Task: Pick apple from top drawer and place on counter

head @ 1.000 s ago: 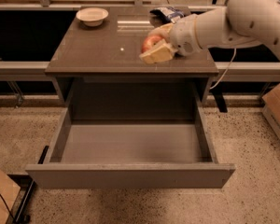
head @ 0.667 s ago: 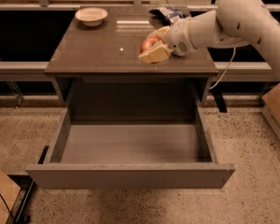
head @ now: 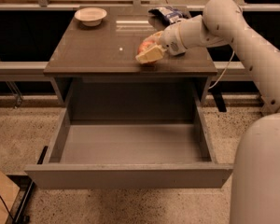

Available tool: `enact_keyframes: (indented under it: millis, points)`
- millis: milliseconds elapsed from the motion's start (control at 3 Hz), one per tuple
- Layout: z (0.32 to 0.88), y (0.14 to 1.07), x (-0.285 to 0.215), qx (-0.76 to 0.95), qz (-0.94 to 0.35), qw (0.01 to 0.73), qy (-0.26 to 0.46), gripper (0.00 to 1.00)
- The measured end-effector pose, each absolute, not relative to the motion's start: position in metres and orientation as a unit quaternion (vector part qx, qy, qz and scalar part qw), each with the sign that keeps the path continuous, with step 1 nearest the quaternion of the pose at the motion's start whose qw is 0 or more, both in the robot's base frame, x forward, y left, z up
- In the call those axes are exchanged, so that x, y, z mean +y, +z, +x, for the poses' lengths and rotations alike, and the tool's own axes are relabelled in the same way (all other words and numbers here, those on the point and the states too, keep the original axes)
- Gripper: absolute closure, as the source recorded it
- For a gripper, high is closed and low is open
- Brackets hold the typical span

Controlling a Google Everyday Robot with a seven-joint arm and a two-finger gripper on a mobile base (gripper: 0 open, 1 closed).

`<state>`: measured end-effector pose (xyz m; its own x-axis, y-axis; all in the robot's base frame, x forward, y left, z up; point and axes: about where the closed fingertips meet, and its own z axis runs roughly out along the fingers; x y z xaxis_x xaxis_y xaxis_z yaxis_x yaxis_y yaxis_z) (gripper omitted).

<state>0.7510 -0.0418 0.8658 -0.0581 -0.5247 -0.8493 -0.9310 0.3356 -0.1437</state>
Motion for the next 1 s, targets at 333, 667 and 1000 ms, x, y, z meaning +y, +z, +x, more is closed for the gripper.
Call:
enact_keyframes:
  millis: [333,667,1000]
  points:
    - [0.777,0.858,-0.033,0.685,-0.528,0.439,0.243,0.84]
    - [0.789,0.857,-0.026,0.68,-0.53,0.441,0.248,0.61]
    - [0.792,0.861,-0.023,0.676,-0.533,0.443,0.249,0.39]
